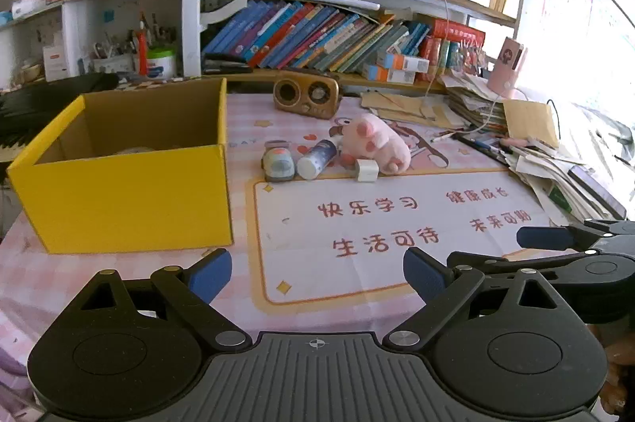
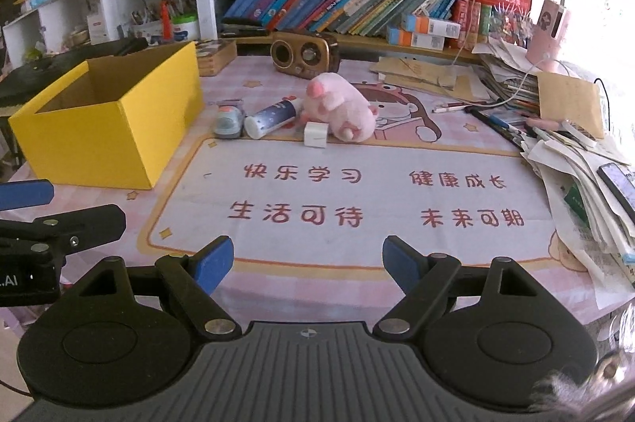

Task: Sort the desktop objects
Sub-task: 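Move the left tool toward the grey toy car while the right tool approaches the pink pig plush, then grasp the grey toy car with the left tool while the right tool grasps the pink pig plush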

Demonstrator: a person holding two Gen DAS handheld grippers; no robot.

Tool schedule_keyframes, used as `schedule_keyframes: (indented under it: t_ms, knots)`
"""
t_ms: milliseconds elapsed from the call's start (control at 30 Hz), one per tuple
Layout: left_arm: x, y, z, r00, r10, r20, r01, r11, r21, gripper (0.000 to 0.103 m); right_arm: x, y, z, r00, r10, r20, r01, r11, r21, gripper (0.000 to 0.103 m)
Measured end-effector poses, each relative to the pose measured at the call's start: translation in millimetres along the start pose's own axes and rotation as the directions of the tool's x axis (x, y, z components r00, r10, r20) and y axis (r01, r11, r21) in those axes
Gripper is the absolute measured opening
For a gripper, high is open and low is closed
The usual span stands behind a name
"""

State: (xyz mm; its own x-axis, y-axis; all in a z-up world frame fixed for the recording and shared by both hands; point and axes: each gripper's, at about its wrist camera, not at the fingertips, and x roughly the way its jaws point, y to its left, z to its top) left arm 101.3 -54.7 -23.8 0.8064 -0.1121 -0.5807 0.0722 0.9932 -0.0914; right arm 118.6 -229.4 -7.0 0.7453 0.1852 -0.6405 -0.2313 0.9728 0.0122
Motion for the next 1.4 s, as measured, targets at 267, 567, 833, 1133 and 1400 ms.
schedule_keyframes:
  t_ms: [267,567,833,1133,1400]
  knots:
    - [32.1,-8.7,15.2,1.000,0.004,-0.030,-0.005,1.000,-0.031,0.095,26.4,-20.1,18.1,1.000,0.013,-0.024,-0.013,1.000,-0.024,0.081]
    - [66.9,-29.7,32.5,0.999,0.020,-0.043,-0.022,0.999,-0.047,0.095,56.7,-50.8,40.0,0.999,0.025,-0.047,-0.027,0.999,-0.042,0.081]
    - [88.1,-38.8,43.8,0.996,0.060,-0.066,-0.065,0.994,-0.085,0.095,81.7,-76.5,55.1,0.995,0.070,-0.067,-0.074,0.996,-0.052,0.081]
    - [112.0,-45.9,58.3,0.990,0.121,-0.067,-0.127,0.988,-0.086,0.095,106.8,-92.3,73.9,0.991,0.124,-0.059,-0.127,0.990,-0.056,0.081]
    - [137.5,-43.3,73.7,0.981,0.182,-0.070,-0.187,0.979,-0.079,0.095,136.6,-105.5,93.6,0.987,0.152,-0.045,-0.154,0.986,-0.055,0.082]
